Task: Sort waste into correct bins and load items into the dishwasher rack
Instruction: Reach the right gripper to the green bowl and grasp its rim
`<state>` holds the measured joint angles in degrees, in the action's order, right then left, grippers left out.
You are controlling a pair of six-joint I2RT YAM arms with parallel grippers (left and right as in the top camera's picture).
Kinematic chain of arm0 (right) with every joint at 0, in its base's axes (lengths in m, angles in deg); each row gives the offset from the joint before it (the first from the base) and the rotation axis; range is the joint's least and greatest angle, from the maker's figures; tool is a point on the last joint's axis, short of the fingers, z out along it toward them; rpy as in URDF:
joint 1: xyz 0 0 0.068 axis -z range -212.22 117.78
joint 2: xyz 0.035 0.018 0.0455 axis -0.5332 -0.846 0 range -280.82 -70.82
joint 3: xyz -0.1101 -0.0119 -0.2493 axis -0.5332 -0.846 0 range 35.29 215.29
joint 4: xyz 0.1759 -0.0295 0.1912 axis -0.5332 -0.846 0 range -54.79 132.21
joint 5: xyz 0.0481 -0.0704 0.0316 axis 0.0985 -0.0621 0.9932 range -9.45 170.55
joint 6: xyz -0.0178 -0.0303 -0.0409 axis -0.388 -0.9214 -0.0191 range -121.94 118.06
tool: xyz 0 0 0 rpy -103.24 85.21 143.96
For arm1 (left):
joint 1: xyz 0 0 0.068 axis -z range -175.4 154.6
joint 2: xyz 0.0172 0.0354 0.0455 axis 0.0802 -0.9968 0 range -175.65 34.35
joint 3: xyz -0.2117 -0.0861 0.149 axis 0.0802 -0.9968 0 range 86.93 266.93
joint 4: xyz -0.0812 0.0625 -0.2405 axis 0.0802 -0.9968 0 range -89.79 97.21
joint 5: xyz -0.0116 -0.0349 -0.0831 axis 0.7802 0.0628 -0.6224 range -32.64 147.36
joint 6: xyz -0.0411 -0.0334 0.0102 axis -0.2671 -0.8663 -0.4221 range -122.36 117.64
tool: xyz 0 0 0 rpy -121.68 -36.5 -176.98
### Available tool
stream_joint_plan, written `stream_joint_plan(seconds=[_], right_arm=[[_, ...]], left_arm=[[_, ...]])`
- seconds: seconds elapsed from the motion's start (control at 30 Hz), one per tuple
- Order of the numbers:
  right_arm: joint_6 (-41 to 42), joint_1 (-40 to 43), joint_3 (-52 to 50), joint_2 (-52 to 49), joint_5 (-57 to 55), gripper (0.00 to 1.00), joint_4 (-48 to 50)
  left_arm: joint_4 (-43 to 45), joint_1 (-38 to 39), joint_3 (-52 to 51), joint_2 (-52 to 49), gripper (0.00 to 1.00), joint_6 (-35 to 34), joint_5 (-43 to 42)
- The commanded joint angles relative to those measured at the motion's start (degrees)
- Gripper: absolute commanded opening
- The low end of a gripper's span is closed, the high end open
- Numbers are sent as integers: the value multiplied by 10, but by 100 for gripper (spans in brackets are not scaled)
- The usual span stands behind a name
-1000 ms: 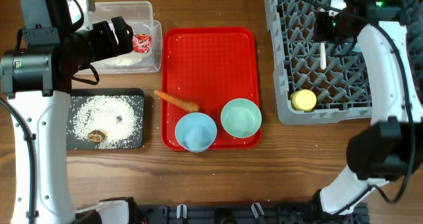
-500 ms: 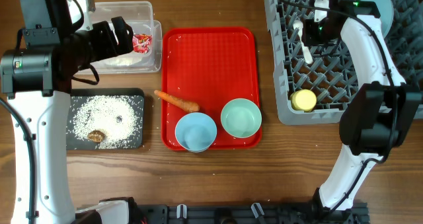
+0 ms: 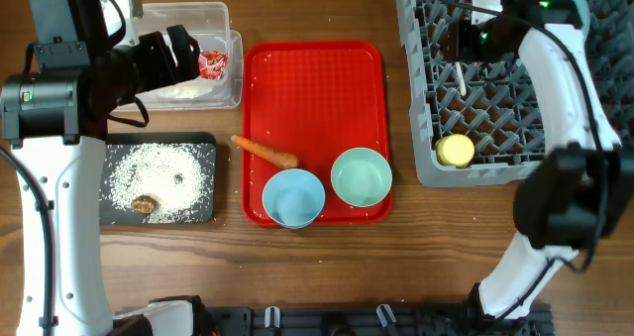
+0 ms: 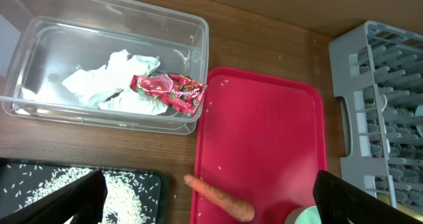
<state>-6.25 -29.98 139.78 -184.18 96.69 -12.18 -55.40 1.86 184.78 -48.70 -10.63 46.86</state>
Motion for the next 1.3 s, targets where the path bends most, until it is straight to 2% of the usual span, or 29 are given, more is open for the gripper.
stream_joint_plan(seconds=[0.0, 0.43, 0.63, 0.97, 1.27], right_arm=[[7, -33, 17, 71, 35, 54, -4], [17, -178, 6, 72, 11, 59, -86], [19, -217, -93, 70, 5, 60, -113], [19, -251, -268, 70, 7, 58, -48], [64, -250, -321, 70, -88, 58, 28]], left_arm=[[2, -3, 7, -4, 100, -3, 1], [2, -3, 7, -4, 100, -3, 1], [2, -3, 7, -4, 100, -3, 1], [2, -3, 7, -4, 100, -3, 1], [2, -3, 7, -4, 100, -3, 1]])
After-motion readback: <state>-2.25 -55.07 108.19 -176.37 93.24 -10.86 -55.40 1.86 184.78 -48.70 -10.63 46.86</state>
